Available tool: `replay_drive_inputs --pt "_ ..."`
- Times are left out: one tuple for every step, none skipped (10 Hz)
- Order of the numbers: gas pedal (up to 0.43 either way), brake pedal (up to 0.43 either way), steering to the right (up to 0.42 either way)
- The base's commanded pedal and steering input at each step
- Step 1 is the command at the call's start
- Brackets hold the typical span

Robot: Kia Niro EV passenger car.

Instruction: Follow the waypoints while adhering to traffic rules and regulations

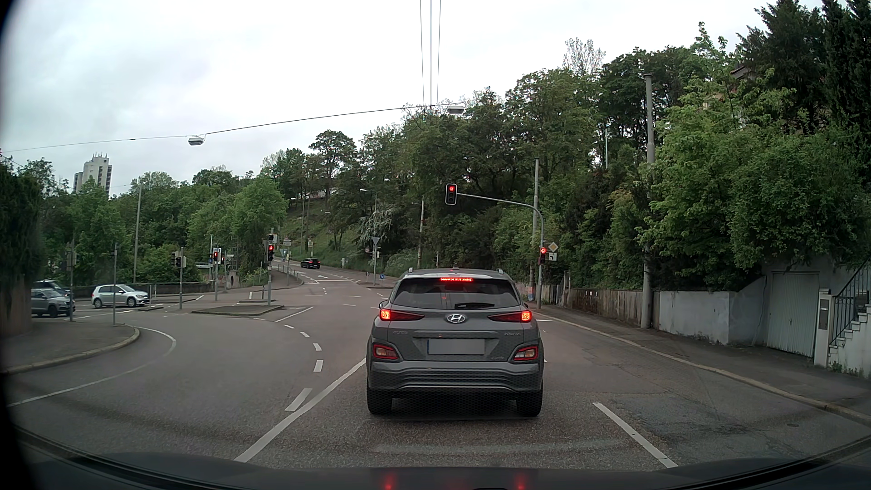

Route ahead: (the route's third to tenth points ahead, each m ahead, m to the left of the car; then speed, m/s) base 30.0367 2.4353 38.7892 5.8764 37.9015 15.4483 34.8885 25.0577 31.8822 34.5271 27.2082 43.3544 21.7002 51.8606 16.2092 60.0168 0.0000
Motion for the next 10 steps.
replay_drive_inputs --pt "0.0 0.287 -0.004" --pt "0.0 0.287 -0.004" --pt "0.0 0.293 -0.004" --pt "0.0 0.287 -0.004" --pt "0.0 0.293 -0.004" --pt "0.0 0.287 -0.004" --pt "0.0 0.287 -0.004" --pt "0.0 0.287 -0.004" --pt "0.0 0.287 -0.004" --pt "0.0 0.287 -0.004"
